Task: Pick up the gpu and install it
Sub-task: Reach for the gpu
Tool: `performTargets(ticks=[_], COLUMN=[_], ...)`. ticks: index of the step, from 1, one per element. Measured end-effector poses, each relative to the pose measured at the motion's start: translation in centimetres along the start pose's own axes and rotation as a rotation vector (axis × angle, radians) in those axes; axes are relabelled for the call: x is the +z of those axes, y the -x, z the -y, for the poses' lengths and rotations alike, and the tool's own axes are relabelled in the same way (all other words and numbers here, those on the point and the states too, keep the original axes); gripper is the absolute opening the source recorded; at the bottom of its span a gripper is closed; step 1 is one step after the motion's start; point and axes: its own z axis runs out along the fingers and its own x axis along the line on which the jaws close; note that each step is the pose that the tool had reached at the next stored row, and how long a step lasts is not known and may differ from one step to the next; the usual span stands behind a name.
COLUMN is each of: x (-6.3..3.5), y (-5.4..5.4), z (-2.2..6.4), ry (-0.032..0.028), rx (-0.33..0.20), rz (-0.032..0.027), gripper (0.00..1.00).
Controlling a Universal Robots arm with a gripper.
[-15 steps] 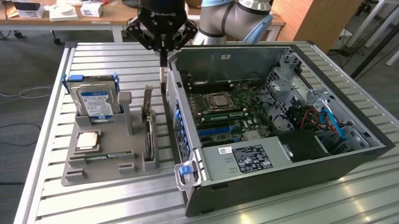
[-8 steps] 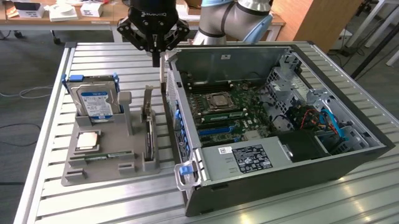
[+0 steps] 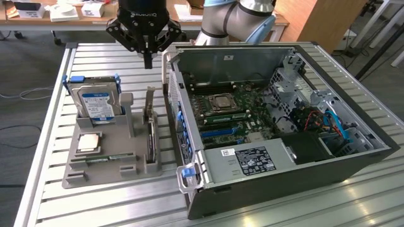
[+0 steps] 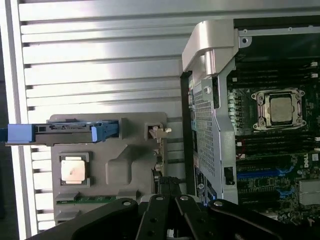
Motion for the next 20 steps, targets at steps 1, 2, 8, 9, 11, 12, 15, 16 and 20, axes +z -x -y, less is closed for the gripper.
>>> performTargets(ticks=[1,2,8,9,11,12,15,16,20], x=[0.00,0.01,0.00,-0.02,-0.05,-0.06,-0.10,-0.11,-0.16], y=[-0.2,-0.3,-0.3,-0.2,-0.2,-0.2,-0.1,-0.1,0.0], z=[0.02,0.02,0.06,0.39,1.19,1.47,2.36,2.64,3.71], ry=[0.0000,0.0000,0.0000,0.0000,0.0001,0.0000,0.0000,0.0001,0.0001], rx=[0.000,0.000,0.000,0.000,0.000,0.000,0.000,0.000,0.000], rz=[-0.0004,-0.0004,-0.0006,-0.0006,-0.0005,-0.0005,-0.0006,-0.0005,-0.0006], gripper=[0.11,0.11,0.11,0.11,0.11,0.11,0.11,0.11,0.11])
